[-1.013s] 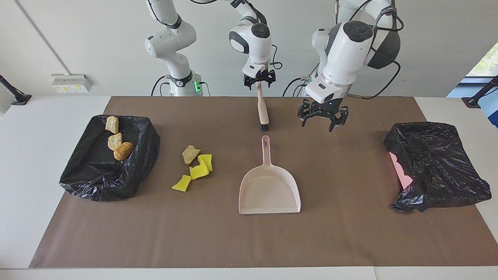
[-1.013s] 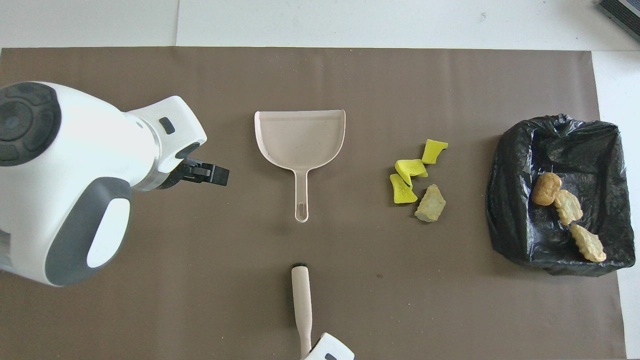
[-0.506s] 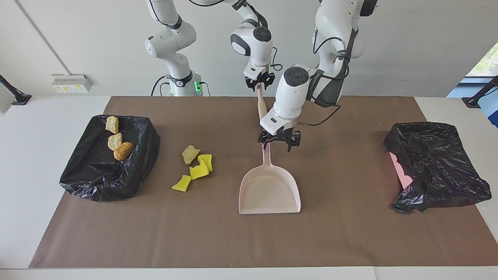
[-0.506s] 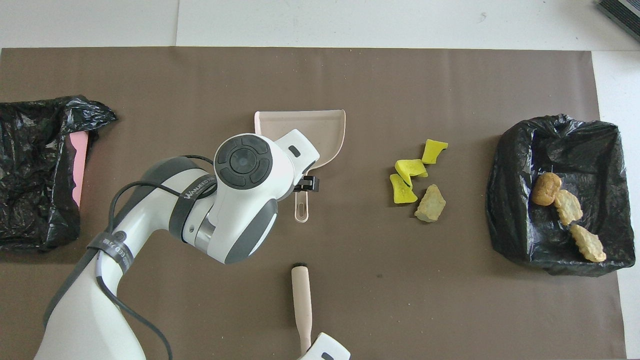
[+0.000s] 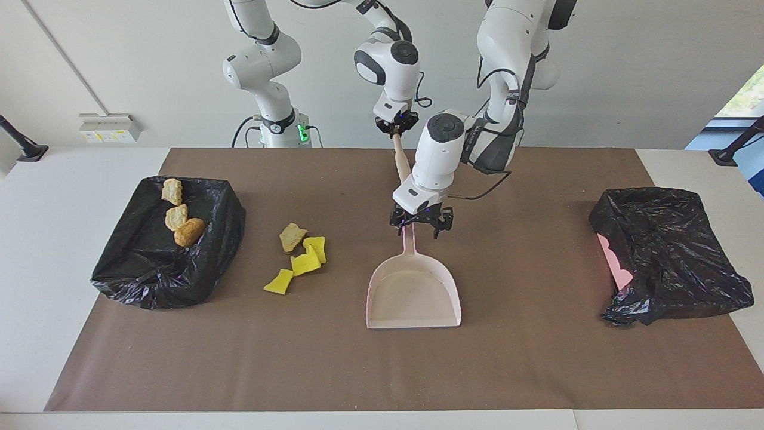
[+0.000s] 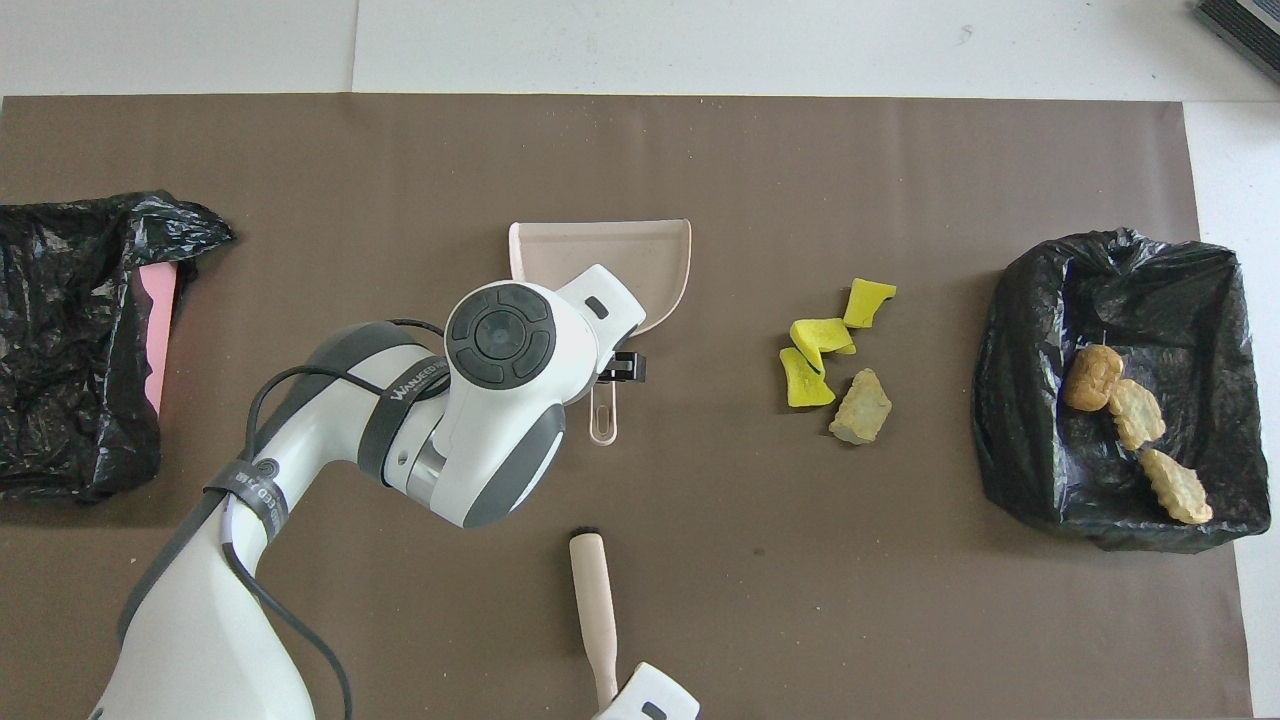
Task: Sweep and dump trash in bin
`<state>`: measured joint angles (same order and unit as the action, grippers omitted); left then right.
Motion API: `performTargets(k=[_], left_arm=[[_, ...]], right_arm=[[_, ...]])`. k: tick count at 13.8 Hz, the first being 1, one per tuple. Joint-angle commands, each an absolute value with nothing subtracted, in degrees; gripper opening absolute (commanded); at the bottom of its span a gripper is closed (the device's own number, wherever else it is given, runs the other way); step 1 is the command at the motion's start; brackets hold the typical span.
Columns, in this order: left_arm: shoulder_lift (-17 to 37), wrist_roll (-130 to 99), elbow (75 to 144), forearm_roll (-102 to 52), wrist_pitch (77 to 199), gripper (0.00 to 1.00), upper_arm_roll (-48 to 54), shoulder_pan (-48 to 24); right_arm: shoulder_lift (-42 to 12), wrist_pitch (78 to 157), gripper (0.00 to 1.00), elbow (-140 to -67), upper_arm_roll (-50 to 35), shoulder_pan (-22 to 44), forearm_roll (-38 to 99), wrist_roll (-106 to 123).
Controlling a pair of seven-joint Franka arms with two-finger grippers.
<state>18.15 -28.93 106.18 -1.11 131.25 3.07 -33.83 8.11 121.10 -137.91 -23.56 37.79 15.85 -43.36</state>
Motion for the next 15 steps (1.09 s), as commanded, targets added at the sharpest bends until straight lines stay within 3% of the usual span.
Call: performTargets(k=[1,4,7,8,10,14,15], left_arm=[[18.6,-30.1,107.0,-0.1,134.6,1.00,2.3,-35.2],[18.6,-30.1,107.1,-0.1,133.9,1.00,2.2,-35.8],[18.4,-30.3,108.2,-0.1,133.8,0.74,2.2,-35.7],[18.4,-30.2,108.2,-0.1,133.8,0.54,2.2,-35.6],[18.5,-29.8,107.6,0.0,134.3,0.31,2.0,-34.9],[17.6,-28.9,107.2,0.1,133.9,0.09,1.5,-34.6],[16.9,-27.6,107.2,0.1,133.3,0.09,1.4,-34.0]], right_arm=[[15.0,114.1,0.00,-138.1,-23.4,32.9,14.9,-39.4],[20.0,107.4,0.00,-138.1,-23.4,24.6,14.7,-33.2],[21.4,105.3,0.00,-137.5,-23.4,14.9,10.7,-29.8],[20.7,105.9,0.00,-136.9,-23.5,11.5,8.4,-29.6],[15.7,106.5,0.00,-132.9,-23.6,5.0,0.9,-25.0],[3.6,107.1,0.00,-121.2,-23.5,-7.7,-8.7,-12.9],[0.0,107.1,0.00,-117.8,-23.6,-10.1,-12.3,-11.0]])
